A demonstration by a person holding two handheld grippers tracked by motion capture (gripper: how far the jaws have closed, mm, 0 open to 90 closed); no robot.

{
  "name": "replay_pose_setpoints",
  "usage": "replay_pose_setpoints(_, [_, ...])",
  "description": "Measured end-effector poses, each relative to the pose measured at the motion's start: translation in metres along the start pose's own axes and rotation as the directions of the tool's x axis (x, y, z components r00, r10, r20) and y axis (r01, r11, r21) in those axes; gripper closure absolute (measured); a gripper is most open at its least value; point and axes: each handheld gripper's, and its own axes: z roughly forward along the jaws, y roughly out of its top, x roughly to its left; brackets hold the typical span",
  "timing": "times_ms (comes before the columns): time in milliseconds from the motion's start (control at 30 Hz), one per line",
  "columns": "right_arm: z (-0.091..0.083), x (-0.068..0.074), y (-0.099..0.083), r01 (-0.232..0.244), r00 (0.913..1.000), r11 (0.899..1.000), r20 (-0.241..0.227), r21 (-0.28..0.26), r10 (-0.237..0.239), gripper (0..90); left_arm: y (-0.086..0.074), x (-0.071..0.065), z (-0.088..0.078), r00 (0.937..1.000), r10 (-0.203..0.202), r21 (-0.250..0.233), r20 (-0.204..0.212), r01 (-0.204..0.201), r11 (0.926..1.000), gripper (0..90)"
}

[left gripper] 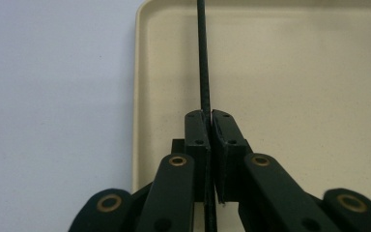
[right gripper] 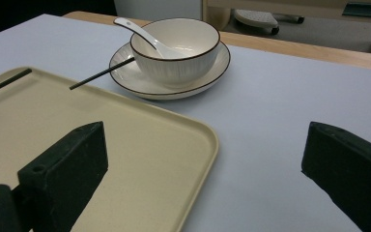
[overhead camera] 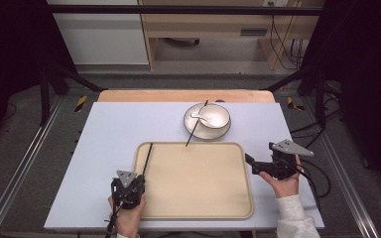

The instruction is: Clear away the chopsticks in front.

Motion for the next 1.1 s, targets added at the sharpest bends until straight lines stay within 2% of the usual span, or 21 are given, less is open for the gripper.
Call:
replay_pose_setpoints(167, [0.000, 0.000, 0.000, 0.000, 1.0000, 1.000, -0.001, 0.000, 0.000, 3.0, 0.001, -0.001, 0.001, 0.9998, 0.015, 0.026, -0.009, -0.015, 0.9995, 85.2])
replay_pose_setpoints(300, [0.000, 0.000, 0.000, 0.000, 1.0000, 1.000, -0.001, -0.001, 0.000, 3.0, 0.002, -0.002, 0.001, 0.9998, 0.017, 0.026, -0.012, -0.017, 0.9995, 85.0])
replay_pose_setpoints(433, [0.000, 0.000, 0.000, 0.000, 1.0000, 1.000, -0.001, 0.000, 0.000, 2.9, 0.004, -0.001, 0.001, 0.9998, 0.021, 0.035, 0.000, -0.021, 0.9992, 82.7])
replay_pose_setpoints(567, [-0.001, 0.000, 0.000, -0.003, 1.0000, 1.000, -0.003, -0.003, 0.003, 2.8, 0.006, 0.000, -0.001, 0.9998, 0.018, 0.021, 0.011, -0.018, 0.9996, 77.7])
replay_pose_setpoints(600, [-0.001, 0.000, 0.000, -0.003, 1.0000, 1.000, 0.001, -0.006, 0.003, 2.8, 0.010, 0.001, -0.003, 0.9993, 0.015, 0.000, 0.034, -0.015, 0.9999, 75.9])
replay_pose_setpoints(700, [-0.002, -0.001, 0.001, -0.003, 1.0000, 1.000, 0.002, -0.007, 0.003, 2.8, 0.018, 0.003, -0.006, 0.9975, 0.016, -0.033, 0.069, -0.014, 0.9994, 70.0])
replay_pose_setpoints(800, [-0.002, -0.001, 0.001, -0.005, 1.0000, 1.000, 0.004, -0.011, 0.005, 2.7, 0.029, 0.004, -0.007, 0.9927, 0.032, -0.065, 0.116, -0.025, 0.9976, 63.1])
replay_pose_setpoints(867, [-0.002, -0.001, 0.001, -0.009, 1.0000, 1.000, 0.002, -0.012, 0.009, 2.7, 0.036, 0.003, -0.008, 0.9900, 0.050, -0.077, 0.132, -0.040, 0.9962, 59.1])
replay_pose_setpoints(967, [-0.003, -0.001, 0.001, -0.008, 1.0000, 1.000, 0.006, -0.013, 0.008, 2.7, 0.049, 0.000, -0.007, 0.9841, 0.067, -0.122, 0.165, -0.047, 0.9915, 52.1])
replay_pose_setpoints(1033, [-0.003, -0.002, 0.001, -0.005, 1.0000, 1.000, 0.005, -0.015, 0.005, 2.7, 0.056, -0.001, -0.006, 0.9767, 0.092, -0.143, 0.194, -0.064, 0.9876, 48.0])
replay_pose_setpoints(1100, [-0.003, -0.002, 0.001, -0.006, 1.0000, 1.000, 0.005, -0.015, 0.006, 2.6, 0.065, -0.005, -0.004, 0.9718, 0.117, -0.164, 0.205, -0.083, 0.9830, 45.0])
